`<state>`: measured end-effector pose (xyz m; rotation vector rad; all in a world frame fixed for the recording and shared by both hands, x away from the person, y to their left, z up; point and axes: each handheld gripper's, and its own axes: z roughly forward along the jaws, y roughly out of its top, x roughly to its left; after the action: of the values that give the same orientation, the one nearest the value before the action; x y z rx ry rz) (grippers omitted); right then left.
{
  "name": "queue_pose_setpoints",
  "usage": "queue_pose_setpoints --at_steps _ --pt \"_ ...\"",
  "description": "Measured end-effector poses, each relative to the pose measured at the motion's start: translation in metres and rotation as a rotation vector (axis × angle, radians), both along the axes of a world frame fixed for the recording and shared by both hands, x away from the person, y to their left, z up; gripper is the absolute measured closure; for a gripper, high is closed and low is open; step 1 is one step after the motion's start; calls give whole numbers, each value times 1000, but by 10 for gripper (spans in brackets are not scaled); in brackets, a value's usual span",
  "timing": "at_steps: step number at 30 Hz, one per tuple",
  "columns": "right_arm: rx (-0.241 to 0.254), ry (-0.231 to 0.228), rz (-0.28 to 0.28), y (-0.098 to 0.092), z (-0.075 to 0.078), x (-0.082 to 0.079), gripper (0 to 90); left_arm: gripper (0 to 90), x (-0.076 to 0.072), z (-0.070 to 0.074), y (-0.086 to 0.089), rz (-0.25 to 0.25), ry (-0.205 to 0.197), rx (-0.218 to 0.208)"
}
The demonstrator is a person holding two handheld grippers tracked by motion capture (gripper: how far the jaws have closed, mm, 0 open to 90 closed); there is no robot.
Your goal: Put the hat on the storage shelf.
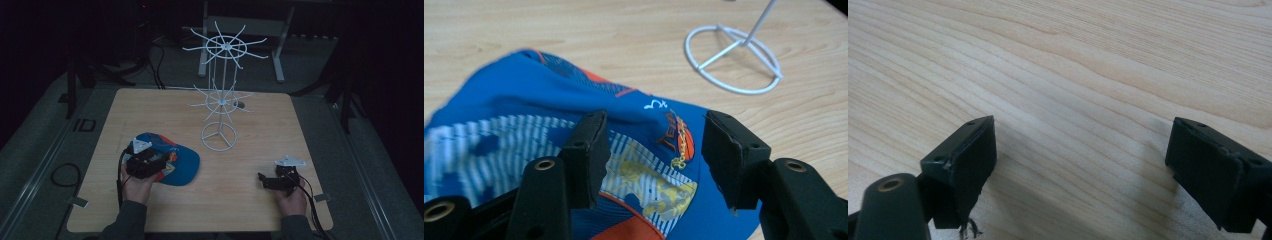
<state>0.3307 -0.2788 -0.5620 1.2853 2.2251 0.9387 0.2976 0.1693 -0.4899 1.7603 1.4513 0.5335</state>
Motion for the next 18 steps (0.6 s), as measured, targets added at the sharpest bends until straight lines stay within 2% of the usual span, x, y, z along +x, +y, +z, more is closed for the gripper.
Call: queue_pose_setpoints --at_steps 5,12,16,18 --pt "0 0 0 0 0 0 127 440 5 -11 -10 15 39 20" --pt "-1 0 1 0 0 0 128 403 13 -22 -18 72 75 36" --pt "0 0 0 0 0 0 128 445 17 -25 -20 92 91 43" --pt "-1 0 0 0 0 0 128 517 18 -26 -20 89 96 46"
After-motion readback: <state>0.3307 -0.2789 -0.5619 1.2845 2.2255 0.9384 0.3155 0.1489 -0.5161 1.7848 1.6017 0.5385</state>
